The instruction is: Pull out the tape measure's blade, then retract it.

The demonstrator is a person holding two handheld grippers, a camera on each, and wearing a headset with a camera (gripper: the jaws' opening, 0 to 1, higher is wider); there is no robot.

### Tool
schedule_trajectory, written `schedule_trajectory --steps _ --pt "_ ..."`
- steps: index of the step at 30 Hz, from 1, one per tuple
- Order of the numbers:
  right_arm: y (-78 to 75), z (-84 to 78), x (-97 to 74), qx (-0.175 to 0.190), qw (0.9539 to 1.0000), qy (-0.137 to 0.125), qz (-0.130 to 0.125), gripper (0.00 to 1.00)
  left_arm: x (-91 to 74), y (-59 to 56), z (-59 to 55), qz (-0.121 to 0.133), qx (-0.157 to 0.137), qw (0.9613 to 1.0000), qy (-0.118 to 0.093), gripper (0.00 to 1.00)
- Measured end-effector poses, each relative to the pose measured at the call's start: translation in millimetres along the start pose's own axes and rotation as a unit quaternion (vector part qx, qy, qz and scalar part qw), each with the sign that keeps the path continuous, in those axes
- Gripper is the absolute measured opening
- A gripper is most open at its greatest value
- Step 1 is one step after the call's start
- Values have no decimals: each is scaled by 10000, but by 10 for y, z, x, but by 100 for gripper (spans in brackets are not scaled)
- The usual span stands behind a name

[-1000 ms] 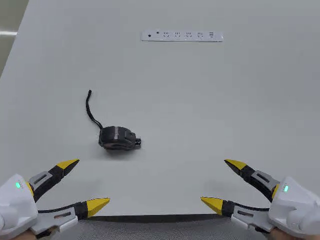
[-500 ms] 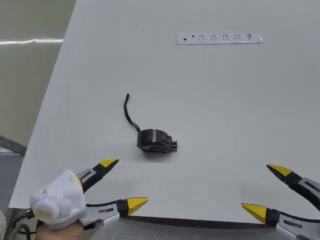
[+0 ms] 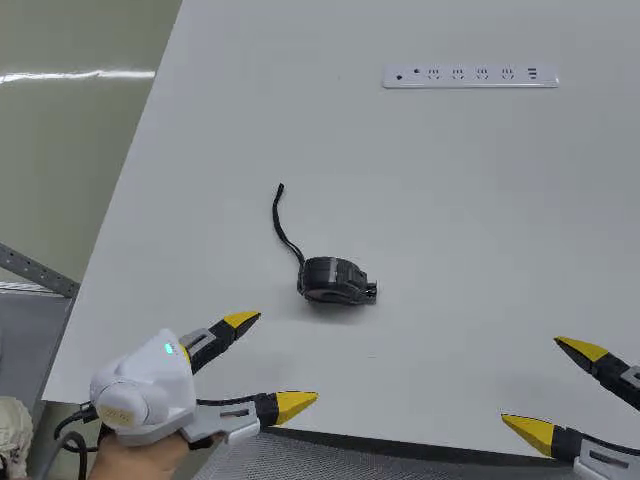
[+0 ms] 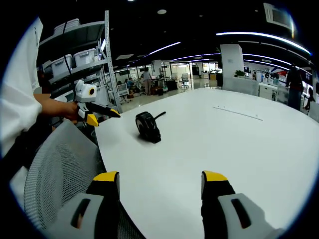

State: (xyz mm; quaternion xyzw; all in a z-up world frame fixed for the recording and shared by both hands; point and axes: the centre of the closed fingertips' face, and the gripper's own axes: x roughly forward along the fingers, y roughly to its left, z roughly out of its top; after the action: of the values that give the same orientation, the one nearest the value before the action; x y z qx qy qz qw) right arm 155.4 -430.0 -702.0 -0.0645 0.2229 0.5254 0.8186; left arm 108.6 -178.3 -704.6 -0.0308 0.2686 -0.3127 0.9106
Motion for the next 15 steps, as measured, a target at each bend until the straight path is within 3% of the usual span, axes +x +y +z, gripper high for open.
schedule_trajectory --steps 15 --pt "-20 29 50 -28 9999 -86 101 64 77 60 26 88 27 10000 12 74"
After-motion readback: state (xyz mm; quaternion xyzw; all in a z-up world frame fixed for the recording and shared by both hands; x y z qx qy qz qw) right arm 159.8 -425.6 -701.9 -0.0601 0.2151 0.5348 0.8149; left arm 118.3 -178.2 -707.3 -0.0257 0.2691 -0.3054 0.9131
